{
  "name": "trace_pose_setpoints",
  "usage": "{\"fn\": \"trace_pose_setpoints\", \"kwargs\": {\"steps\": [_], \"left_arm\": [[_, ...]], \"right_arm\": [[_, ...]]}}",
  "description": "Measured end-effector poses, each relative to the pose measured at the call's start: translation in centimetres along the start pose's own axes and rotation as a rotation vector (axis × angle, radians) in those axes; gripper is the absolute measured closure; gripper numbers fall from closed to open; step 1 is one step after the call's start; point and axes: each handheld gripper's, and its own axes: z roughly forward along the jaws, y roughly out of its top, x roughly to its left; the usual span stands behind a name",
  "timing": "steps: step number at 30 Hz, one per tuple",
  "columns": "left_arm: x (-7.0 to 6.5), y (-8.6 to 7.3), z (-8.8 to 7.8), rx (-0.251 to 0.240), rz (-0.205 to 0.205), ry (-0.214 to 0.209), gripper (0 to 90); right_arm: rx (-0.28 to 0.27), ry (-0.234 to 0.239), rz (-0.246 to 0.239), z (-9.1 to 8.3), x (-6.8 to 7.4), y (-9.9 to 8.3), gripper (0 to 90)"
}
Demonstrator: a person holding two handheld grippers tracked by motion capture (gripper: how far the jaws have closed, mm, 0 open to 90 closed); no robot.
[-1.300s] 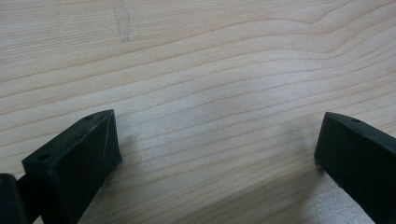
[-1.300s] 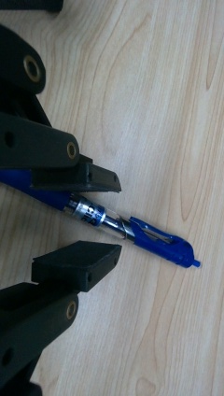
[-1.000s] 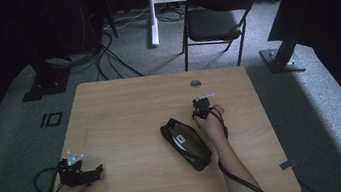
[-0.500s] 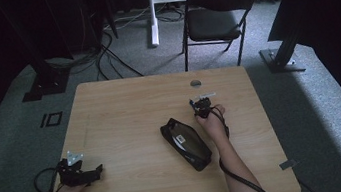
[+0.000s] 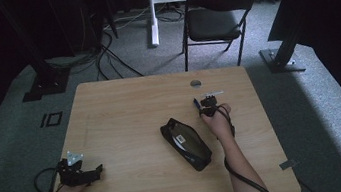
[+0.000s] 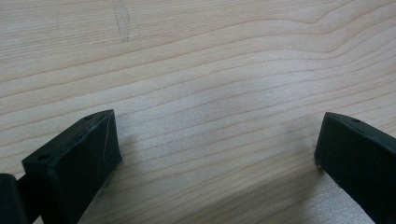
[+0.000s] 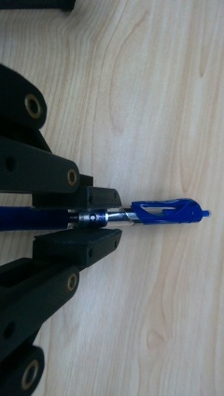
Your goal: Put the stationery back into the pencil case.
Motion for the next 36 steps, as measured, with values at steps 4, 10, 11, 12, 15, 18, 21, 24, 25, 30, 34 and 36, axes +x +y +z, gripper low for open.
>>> {"fn": "trace_pose_setpoints", "kwargs": {"steps": [4,10,11,12,15,18,21,24,25,30,34,36], "left_arm": [[0.0,0.0,0.0,0.0,0.0,0.0,0.3],[0.0,0.0,0.0,0.0,0.0,0.0,0.3],[0.0,0.0,0.0,0.0,0.0,0.0,0.3],[0.0,0.0,0.0,0.0,0.0,0.0,0.3],[0.0,0.0,0.0,0.0,0.0,0.0,0.3],[0.0,0.0,0.0,0.0,0.0,0.0,0.3],[0.0,0.0,0.0,0.0,0.0,0.0,0.3],[0.0,0.0,0.0,0.0,0.0,0.0,0.3],[0.0,0.0,0.0,0.0,0.0,0.0,0.3],[0.0,0.0,0.0,0.0,0.0,0.0,0.3],[0.0,0.0,0.0,0.0,0.0,0.0,0.3],[0.0,0.0,0.0,0.0,0.0,0.0,0.3]], "right_arm": [[-0.01,0.008,0.004,-0.8,-0.3,0.2,79.3],[-0.02,0.012,0.007,-2.0,-0.6,0.4,79.3],[-0.019,0.012,0.004,-2.2,-0.7,0.5,79.3],[-0.021,0.015,0.006,-2.5,-0.8,0.6,79.3],[-0.034,0.018,-0.001,-3.3,-0.9,0.8,79.3],[-0.048,0.024,-0.009,-4.2,-0.9,1.0,79.3],[-0.058,0.029,-0.023,-5.1,-0.8,1.2,79.3],[-0.063,0.038,-0.028,-5.8,-0.6,1.4,79.3],[-0.062,0.041,-0.032,-6.0,-0.5,1.4,79.3],[-0.075,0.059,-0.045,-7.2,0.0,1.6,79.3],[-0.084,0.069,-0.057,-8.2,0.5,1.7,79.3],[-0.094,0.075,-0.068,-8.7,0.8,1.8,79.3]]}}
